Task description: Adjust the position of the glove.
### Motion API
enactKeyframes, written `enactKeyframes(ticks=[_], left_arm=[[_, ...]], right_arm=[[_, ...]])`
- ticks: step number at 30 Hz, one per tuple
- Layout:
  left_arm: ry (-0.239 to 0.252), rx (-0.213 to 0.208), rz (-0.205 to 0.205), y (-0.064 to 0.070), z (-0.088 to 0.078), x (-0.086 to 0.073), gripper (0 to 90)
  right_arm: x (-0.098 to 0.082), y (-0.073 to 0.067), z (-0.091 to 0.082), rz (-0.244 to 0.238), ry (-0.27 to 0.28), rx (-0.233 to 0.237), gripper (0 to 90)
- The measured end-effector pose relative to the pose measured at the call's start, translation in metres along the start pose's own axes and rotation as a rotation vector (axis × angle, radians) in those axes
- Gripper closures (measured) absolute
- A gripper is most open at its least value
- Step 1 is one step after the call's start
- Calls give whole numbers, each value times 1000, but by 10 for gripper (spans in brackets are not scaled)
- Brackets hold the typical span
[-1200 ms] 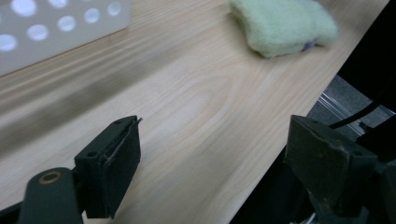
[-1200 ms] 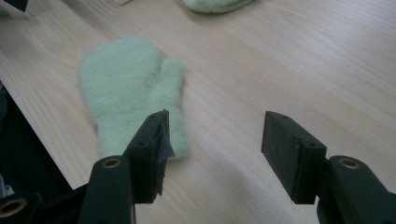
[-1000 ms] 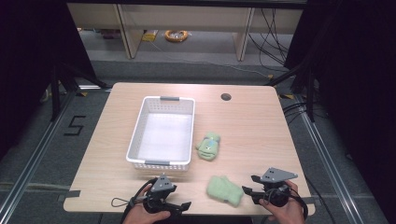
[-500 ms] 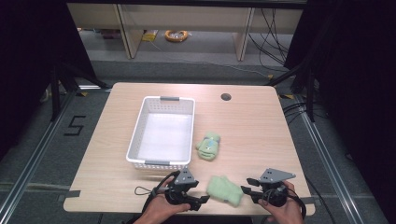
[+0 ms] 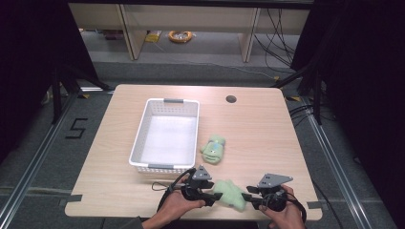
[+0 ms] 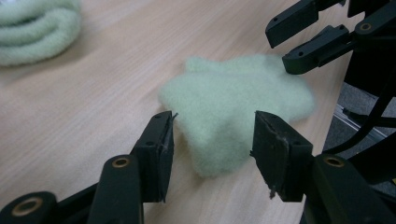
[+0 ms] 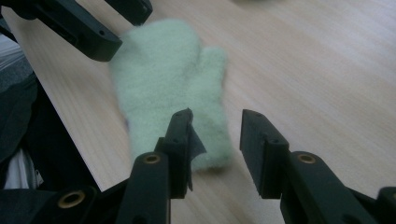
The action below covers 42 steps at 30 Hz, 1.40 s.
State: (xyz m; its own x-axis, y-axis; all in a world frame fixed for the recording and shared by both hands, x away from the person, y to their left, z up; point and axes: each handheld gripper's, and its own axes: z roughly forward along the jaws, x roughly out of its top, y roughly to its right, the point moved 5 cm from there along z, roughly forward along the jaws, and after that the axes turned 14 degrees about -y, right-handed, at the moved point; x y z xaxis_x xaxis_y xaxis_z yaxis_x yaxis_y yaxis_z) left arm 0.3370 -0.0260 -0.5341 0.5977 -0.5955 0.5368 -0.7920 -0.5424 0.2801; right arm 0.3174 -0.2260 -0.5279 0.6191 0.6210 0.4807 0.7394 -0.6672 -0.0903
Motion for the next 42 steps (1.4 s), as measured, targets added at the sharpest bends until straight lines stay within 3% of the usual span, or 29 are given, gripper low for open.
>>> enactKeyframes(ticks=[1, 3, 4, 6, 8, 11, 14, 15, 17, 21, 23, 25, 26, 27, 29, 32, 37, 42], left_arm=[[-15, 13, 25, -3, 1, -1, 501], [-27, 7, 26, -3, 5, -3, 527], [-33, -2, 14, -2, 6, -4, 550], [-46, -11, 5, 0, 9, -7, 592], [-44, 3, 23, 2, 8, -7, 640], [-41, 28, 42, 5, 8, -9, 701], [-39, 22, 60, 7, 7, -9, 734], [-33, 22, 67, 7, 8, -9, 741], [-33, 19, 69, 8, 7, -10, 750], [-17, -1, 51, 13, 1, -12, 758], [-21, 11, 74, 12, -3, -13, 759], [-2, 3, 53, 13, -7, -14, 760], [-2, 16, 75, 11, -10, -14, 760], [7, -4, 46, 14, -10, -15, 759], [14, -17, 32, 13, -11, -17, 758], [8, -4, 25, 10, -13, -20, 758], [9, -8, -2, 5, -14, -24, 757], [-20, -1, 3, 4, -8, -31, 751]], right_arm=[[0, 0, 2, 10, -5, 0, 655], [-2, 1, 3, 8, -35, 1, 663], [-1, 2, 6, 13, -13, 8, 669], [-2, 2, 6, 25, -30, 15, 670], [-3, 3, 9, 44, -28, 28, 672], [-3, 4, 8, 39, -37, 40, 716], [-3, 4, 9, 41, -32, 49, 755], [-3, 4, 9, 51, -31, 58, 815], [-1, 4, 10, 29, -6, 43, 839], [2, 2, 8, -15, -20, 24, 855], [6, 1, 6, -34, -20, 22, 857], [11, 1, 3, -62, -11, 16, 857], [13, 2, 2, -67, -5, 11, 857], [18, 2, 2, -77, 7, 10, 857], [25, 2, 2, -85, 0, 5, 858], [35, 3, 5, -115, -12, 11, 858], [46, 6, 12, -114, -31, 26, 858], [45, 5, 25, -104, -56, 30, 857]])
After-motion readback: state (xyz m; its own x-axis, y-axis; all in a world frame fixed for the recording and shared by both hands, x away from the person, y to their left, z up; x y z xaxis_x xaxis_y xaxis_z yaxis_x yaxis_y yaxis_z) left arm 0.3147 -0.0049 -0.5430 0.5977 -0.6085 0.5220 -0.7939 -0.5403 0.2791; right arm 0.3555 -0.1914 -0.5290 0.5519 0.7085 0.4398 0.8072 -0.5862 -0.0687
